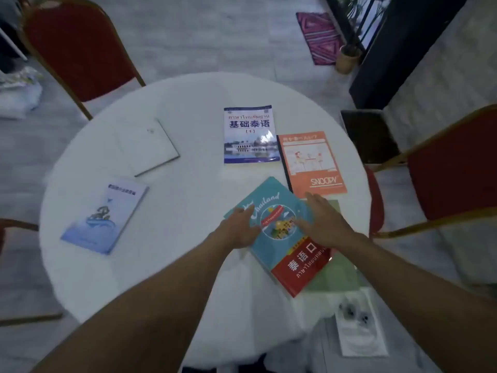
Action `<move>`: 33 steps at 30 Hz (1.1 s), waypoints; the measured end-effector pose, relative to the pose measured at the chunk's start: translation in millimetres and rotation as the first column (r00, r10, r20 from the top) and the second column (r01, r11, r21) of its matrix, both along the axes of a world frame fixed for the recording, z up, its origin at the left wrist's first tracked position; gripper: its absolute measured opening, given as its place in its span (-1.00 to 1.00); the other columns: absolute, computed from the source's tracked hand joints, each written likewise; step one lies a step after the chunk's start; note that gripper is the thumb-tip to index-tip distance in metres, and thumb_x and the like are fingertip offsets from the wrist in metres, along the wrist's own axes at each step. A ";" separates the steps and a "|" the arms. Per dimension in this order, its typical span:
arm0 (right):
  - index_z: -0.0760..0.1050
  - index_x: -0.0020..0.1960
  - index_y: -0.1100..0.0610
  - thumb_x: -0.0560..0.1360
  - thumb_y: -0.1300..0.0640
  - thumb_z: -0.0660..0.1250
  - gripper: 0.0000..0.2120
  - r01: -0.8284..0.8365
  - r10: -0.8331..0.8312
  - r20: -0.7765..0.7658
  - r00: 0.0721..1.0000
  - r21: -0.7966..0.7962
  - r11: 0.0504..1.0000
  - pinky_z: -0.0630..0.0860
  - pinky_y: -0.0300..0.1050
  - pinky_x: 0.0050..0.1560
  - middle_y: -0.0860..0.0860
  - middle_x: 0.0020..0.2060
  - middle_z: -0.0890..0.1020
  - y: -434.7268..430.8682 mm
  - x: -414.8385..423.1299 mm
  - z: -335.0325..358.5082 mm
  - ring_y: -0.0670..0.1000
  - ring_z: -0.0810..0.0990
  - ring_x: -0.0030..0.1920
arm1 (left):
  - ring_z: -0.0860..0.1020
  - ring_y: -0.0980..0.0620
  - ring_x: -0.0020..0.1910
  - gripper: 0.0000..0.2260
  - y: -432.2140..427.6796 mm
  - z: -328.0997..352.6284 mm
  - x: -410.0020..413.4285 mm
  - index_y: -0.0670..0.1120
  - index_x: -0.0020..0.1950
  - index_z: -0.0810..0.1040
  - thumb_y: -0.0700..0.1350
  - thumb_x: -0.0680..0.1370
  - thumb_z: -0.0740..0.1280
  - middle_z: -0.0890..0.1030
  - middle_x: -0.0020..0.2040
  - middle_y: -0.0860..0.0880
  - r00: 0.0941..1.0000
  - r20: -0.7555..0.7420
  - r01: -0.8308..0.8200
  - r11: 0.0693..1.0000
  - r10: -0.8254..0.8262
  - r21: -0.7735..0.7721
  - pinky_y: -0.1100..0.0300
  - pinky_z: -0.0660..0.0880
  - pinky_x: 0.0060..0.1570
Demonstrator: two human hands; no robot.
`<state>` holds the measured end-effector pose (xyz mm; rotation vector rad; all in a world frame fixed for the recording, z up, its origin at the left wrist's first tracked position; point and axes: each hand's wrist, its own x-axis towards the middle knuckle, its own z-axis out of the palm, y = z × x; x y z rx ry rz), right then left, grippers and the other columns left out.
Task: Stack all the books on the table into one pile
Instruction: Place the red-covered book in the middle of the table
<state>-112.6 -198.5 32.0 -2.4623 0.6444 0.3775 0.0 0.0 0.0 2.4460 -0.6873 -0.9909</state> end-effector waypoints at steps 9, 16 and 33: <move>0.05 0.60 0.01 0.46 -0.08 0.42 -0.16 -0.097 0.074 -0.187 0.979 -0.114 0.989 0.39 0.13 0.36 0.09 0.49 0.26 6.0 -12.3 -30.1 0.16 0.30 0.44 | 0.39 -0.15 0.36 -0.36 -1.3 -23.0 -25.6 0.00 0.53 0.22 -0.05 0.50 0.40 0.11 0.46 -0.14 0.988 -0.117 -0.103 0.994 0.106 0.032 0.13 0.36 0.34; 0.00 0.56 -0.04 0.25 -0.14 0.59 0.09 0.000 -0.021 -0.207 0.978 -0.098 0.995 0.41 0.09 0.22 0.17 0.29 0.31 30.0 0.6 -38.4 0.21 0.32 0.32 | 0.36 -0.14 0.32 -0.42 23.2 -23.0 -11.1 -0.07 0.44 0.33 -0.18 0.45 0.44 0.15 0.34 -0.14 0.974 -0.050 -0.224 0.974 0.222 -0.030 0.15 0.40 0.33; -0.01 0.57 0.13 0.40 -0.04 0.53 -0.03 -0.020 0.041 -0.137 0.990 0.154 0.988 0.47 -0.08 0.29 0.12 0.30 0.24 155.2 62.6 -62.3 0.10 0.34 0.35 | 0.35 -0.22 0.40 -0.35 133.8 -24.4 95.7 -0.07 0.51 0.25 -0.18 0.47 0.43 0.15 0.48 -0.22 0.990 0.128 -0.069 0.990 0.053 0.123 0.06 0.48 0.29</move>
